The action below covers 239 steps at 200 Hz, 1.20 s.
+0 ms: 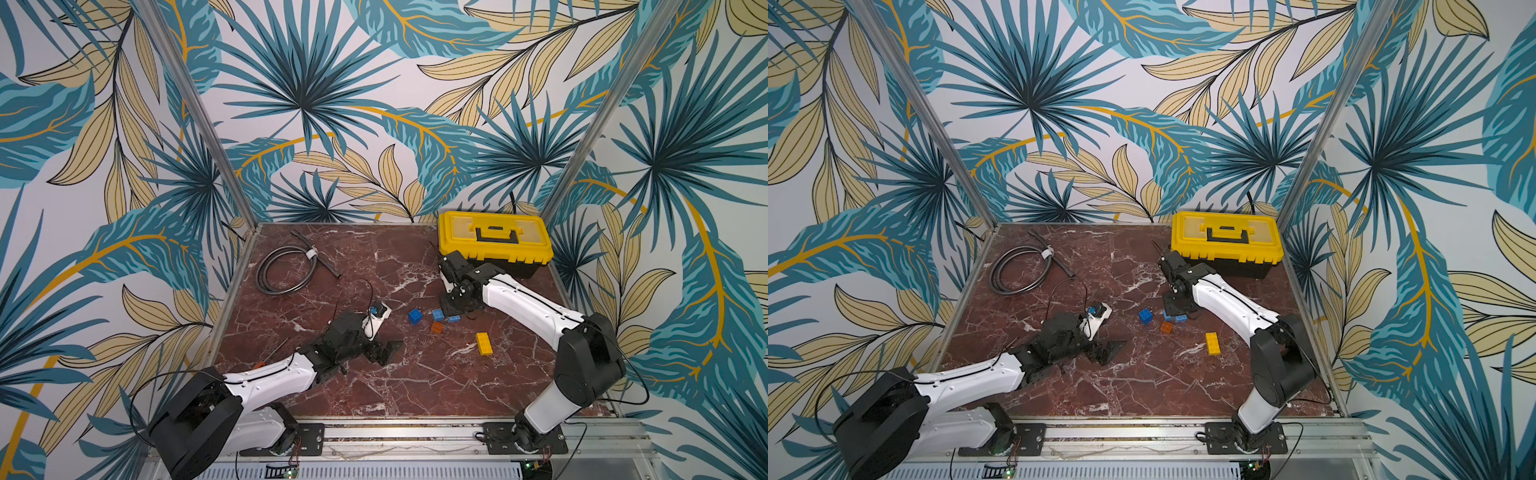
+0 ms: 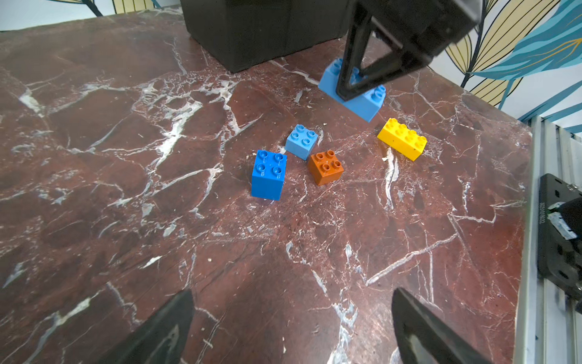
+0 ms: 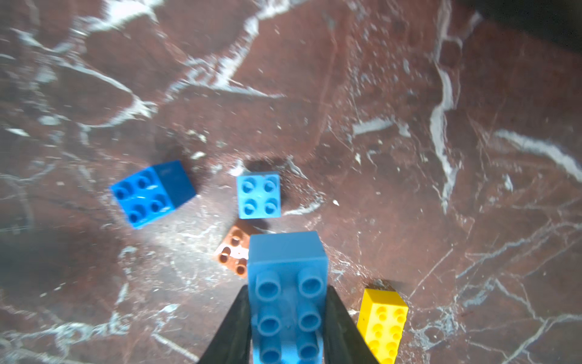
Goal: Assemble the letter f with lego
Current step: Pick up the lego brick from the center of the board, then assemble the lego brick with the lego brick.
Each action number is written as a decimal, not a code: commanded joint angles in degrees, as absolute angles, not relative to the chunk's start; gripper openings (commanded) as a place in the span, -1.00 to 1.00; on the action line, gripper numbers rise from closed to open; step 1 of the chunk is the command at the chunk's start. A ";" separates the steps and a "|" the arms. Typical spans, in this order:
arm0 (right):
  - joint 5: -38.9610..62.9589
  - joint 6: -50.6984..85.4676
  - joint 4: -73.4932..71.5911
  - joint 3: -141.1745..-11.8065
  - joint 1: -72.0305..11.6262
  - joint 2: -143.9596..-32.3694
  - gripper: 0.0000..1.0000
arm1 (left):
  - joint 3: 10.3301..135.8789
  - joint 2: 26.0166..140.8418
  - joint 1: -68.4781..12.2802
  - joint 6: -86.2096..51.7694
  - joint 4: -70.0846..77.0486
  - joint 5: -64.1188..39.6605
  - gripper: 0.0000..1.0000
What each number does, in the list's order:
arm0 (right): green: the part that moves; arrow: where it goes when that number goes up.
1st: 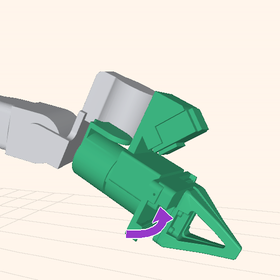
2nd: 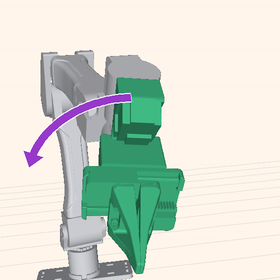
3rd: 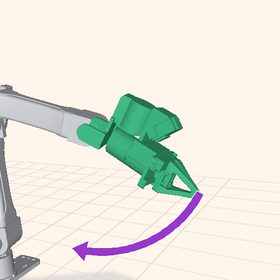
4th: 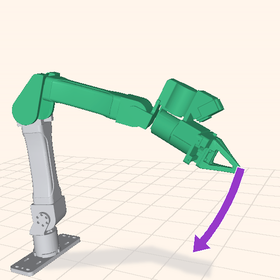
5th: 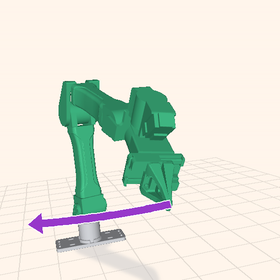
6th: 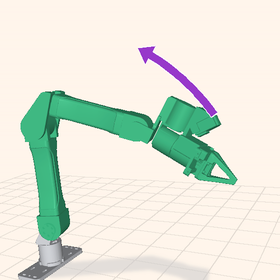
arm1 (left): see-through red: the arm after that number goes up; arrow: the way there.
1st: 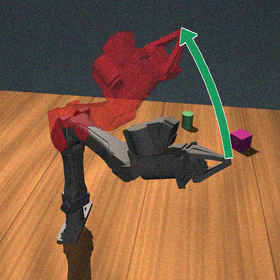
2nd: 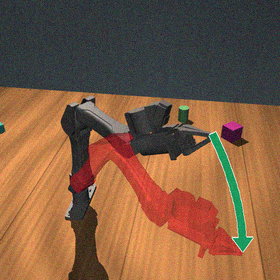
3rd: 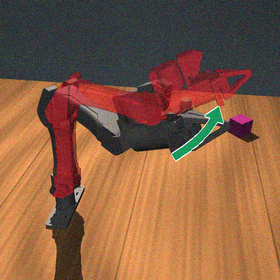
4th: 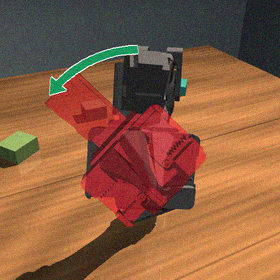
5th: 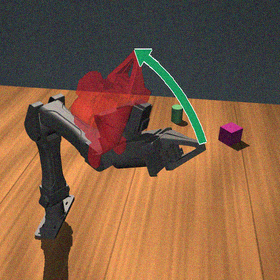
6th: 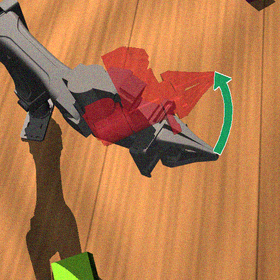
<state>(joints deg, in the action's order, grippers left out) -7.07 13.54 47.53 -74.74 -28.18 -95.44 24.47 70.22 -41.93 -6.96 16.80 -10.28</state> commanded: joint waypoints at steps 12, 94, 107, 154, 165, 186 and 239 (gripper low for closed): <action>-3.61 9.10 51.38 -79.79 -29.77 -99.57 -0.54 | 23.38 69.72 -41.66 -6.97 16.87 -7.83 0.99; -1.52 1.53 52.82 -87.91 -33.11 -107.05 -0.55 | 20.48 64.29 -41.67 -6.99 16.81 -5.46 0.99; -1.58 0.23 53.17 -88.97 -33.85 -108.03 -0.55 | 20.48 64.25 -41.70 -6.88 16.79 -5.46 0.99; -3.30 -2.44 55.01 -92.78 -36.26 -111.24 -0.55 | 20.54 64.29 -41.66 -6.44 16.77 -5.81 0.99; -3.56 -2.84 55.11 -93.11 -36.55 -111.85 -0.54 | 20.57 64.16 -41.70 -6.25 16.79 -5.70 0.99; -4.34 -3.39 55.82 -93.78 -37.05 -113.13 -0.55 | 20.40 63.87 -41.53 -6.06 16.79 -5.50 0.99; -5.12 -5.00 54.34 -93.64 -37.93 -114.22 -0.57 | 19.64 63.19 -41.57 -5.67 16.79 -5.26 0.99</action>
